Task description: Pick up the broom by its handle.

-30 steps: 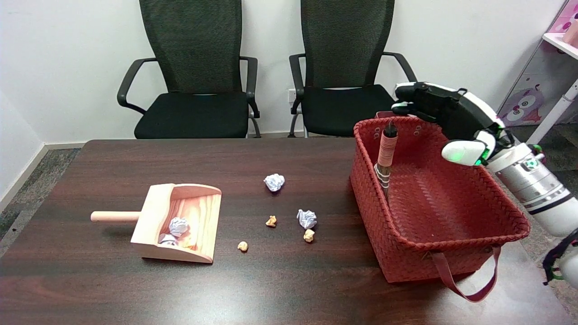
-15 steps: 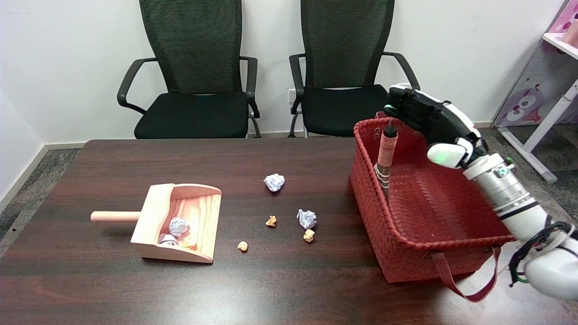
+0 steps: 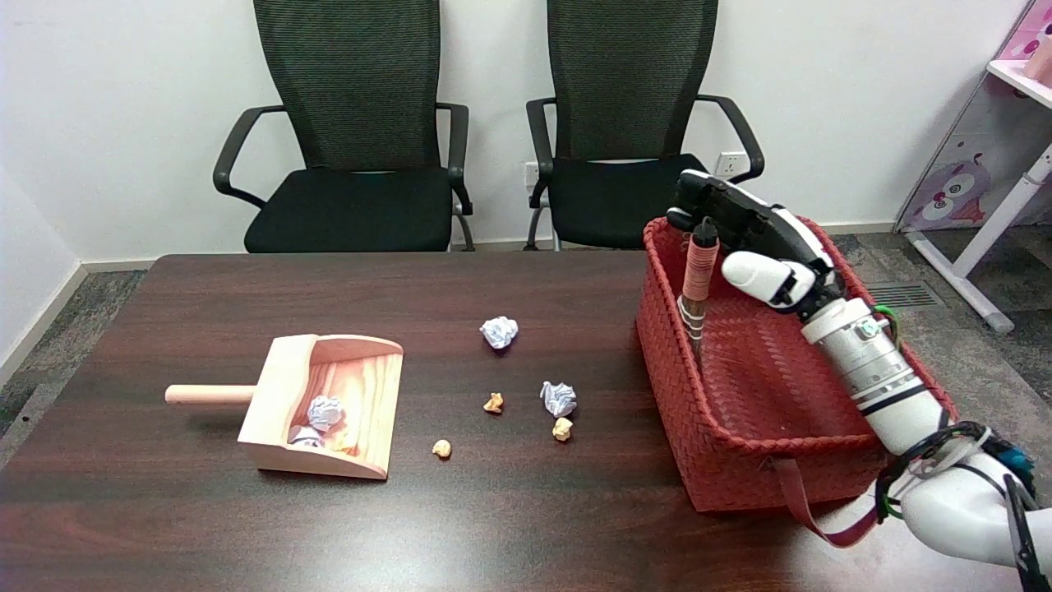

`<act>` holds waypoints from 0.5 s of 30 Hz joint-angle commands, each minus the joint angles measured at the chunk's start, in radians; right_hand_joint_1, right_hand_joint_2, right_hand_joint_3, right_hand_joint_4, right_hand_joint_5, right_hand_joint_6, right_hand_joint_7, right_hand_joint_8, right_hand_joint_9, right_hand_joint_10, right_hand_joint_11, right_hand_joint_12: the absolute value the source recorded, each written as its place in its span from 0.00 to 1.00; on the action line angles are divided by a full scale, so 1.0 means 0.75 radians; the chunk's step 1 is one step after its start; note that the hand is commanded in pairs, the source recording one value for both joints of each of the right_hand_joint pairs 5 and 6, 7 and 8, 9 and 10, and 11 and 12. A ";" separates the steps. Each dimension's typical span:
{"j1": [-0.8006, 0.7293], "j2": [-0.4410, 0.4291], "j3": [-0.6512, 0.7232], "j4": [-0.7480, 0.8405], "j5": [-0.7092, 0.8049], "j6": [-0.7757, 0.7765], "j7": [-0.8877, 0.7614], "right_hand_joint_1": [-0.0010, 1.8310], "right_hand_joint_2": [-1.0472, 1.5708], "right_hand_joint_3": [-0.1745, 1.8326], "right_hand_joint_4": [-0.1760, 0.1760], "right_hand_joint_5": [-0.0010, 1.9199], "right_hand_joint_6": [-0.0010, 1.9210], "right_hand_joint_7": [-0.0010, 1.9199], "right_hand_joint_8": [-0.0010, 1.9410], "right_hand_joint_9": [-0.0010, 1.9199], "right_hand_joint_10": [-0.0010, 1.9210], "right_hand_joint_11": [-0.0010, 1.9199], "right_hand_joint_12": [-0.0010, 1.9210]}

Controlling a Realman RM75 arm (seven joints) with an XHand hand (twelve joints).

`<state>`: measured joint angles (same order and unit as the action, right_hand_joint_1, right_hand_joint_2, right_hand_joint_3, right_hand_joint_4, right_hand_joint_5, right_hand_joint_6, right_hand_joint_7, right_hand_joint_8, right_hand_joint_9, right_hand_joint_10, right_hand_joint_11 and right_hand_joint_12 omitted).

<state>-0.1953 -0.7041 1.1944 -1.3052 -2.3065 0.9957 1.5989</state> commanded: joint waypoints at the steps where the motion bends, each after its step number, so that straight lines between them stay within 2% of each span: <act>1: 0.046 0.031 -0.034 -0.124 -0.003 -0.223 0.003 0.50 0.44 0.42 0.00 0.12 0.12 0.12 0.12 0.12 0.12 0.14 0.14; 9: 0.020 0.180 -0.024 -0.207 0.005 -0.307 0.008 0.50 0.46 0.44 0.00 0.11 0.11 0.11 0.10 0.10 0.10 0.08 0.08; 15: -0.051 0.194 0.056 -0.263 0.005 -0.391 0.000 0.50 0.47 0.45 0.00 0.09 0.09 0.09 0.09 0.07 0.07 0.04 0.04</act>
<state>-0.1766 -0.6458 1.1785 -1.3951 -2.3062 0.8544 1.6017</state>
